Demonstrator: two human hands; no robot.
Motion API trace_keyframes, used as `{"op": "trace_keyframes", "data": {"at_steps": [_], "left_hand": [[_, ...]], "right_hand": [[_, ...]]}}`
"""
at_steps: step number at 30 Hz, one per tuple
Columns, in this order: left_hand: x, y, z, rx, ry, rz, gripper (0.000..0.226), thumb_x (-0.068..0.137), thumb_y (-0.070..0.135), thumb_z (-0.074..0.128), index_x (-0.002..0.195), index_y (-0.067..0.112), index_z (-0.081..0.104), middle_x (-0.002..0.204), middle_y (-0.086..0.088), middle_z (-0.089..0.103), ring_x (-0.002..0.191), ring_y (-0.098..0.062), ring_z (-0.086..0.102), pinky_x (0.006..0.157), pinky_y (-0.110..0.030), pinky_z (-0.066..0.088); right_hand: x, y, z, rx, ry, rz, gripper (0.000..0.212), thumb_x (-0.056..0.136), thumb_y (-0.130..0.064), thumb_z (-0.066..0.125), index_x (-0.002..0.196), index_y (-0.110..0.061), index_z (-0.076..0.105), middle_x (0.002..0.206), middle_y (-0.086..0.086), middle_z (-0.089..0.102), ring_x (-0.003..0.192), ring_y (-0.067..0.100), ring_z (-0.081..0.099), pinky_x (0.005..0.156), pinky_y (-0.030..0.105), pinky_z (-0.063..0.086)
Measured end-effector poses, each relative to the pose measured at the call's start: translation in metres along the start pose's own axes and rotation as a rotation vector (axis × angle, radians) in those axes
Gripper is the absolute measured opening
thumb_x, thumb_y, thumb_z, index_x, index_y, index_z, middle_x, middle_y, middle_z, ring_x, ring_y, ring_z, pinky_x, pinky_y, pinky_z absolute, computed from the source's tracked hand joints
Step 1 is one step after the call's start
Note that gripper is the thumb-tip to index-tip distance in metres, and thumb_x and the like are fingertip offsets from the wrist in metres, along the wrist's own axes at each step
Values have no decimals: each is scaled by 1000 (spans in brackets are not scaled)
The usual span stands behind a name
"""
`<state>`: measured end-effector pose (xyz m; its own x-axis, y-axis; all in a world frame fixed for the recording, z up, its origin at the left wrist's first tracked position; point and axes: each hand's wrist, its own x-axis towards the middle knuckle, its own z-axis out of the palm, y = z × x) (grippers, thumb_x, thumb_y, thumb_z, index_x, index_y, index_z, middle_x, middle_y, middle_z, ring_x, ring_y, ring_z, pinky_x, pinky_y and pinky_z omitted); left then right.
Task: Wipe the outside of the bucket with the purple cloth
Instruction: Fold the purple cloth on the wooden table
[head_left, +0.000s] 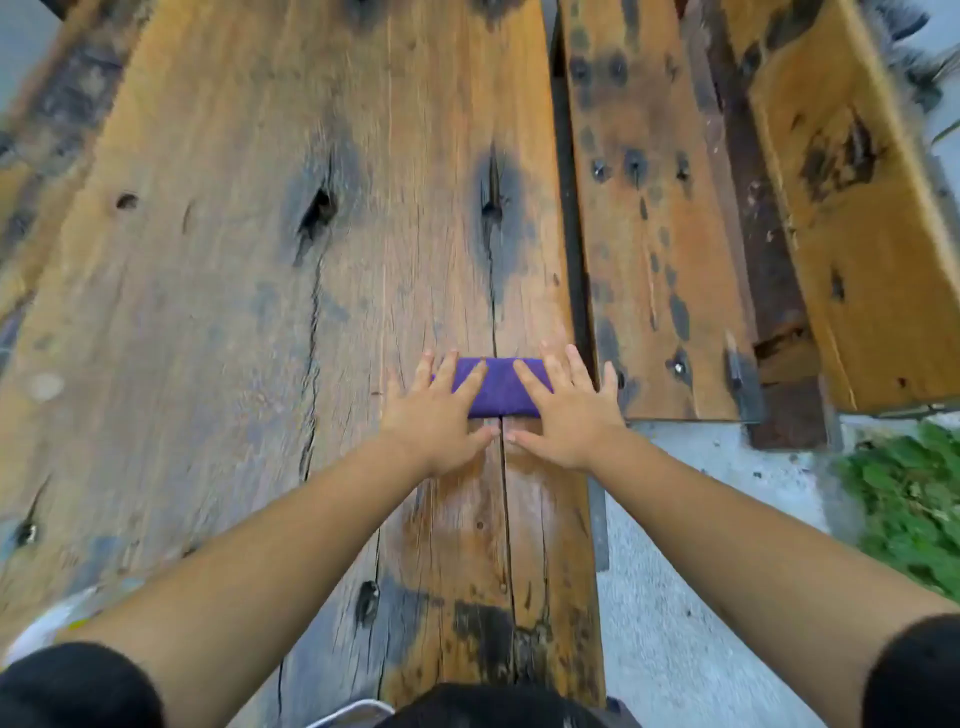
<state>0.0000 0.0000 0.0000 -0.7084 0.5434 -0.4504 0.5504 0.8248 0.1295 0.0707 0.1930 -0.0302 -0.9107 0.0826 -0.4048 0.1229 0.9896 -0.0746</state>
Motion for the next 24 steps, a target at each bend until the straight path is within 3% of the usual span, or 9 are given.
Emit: {"op": "trace_keyframes", "data": {"at_steps": [4,8,11,16,18,21,24], "left_hand": [[14,0,27,30,-156,42,85,91,68,39,157,31,-1,167,-4,-9,153,-34,-3,116,-60,11],[21,-1,48,61,-276,56,85,93,63,40,158,28,-1,167,-2,6,150,-35,14,113,-59,21],[22,-6,60,34,-333,15,88,92,62,41,157,27,-6,167,6,1,147,-31,18,110,-57,22],[35,-17,67,-45,-254,-49,88,91,67,36,157,27,-6,166,12,-2,144,-31,21,108,-54,18],[48,-20,63,-80,-161,-56,78,93,60,38,156,26,7,166,10,7,140,-32,28,104,-53,23],[69,-22,57,-129,-71,3,60,94,46,47,147,22,32,162,4,26,136,-32,36,102,-52,30],[85,-24,54,-265,-11,59,48,93,30,55,138,15,47,148,-5,47,129,-32,48,102,-45,40]], "right_hand": [[21,4,25,-53,-99,-21,93,75,-86,20,151,-40,-7,163,2,-14,150,31,-7,109,70,2],[28,8,48,-61,-214,-40,88,81,-82,26,150,-42,-8,164,6,-8,150,29,-1,113,64,5],[29,9,54,-56,-198,-46,88,81,-81,28,150,-42,-6,164,7,-3,150,29,2,114,61,8],[15,-5,45,-76,-192,-63,93,78,-82,32,153,-33,8,152,16,30,137,37,29,108,54,25],[-2,-22,43,-40,-223,-133,95,79,-81,34,154,-27,11,135,14,42,124,35,42,104,51,31],[-19,-46,40,57,-330,-244,91,82,-75,42,152,-24,15,126,12,44,110,32,51,81,41,43],[-6,-53,29,69,-321,-268,66,85,-65,48,135,-23,37,116,9,54,99,32,59,68,38,37]]}}
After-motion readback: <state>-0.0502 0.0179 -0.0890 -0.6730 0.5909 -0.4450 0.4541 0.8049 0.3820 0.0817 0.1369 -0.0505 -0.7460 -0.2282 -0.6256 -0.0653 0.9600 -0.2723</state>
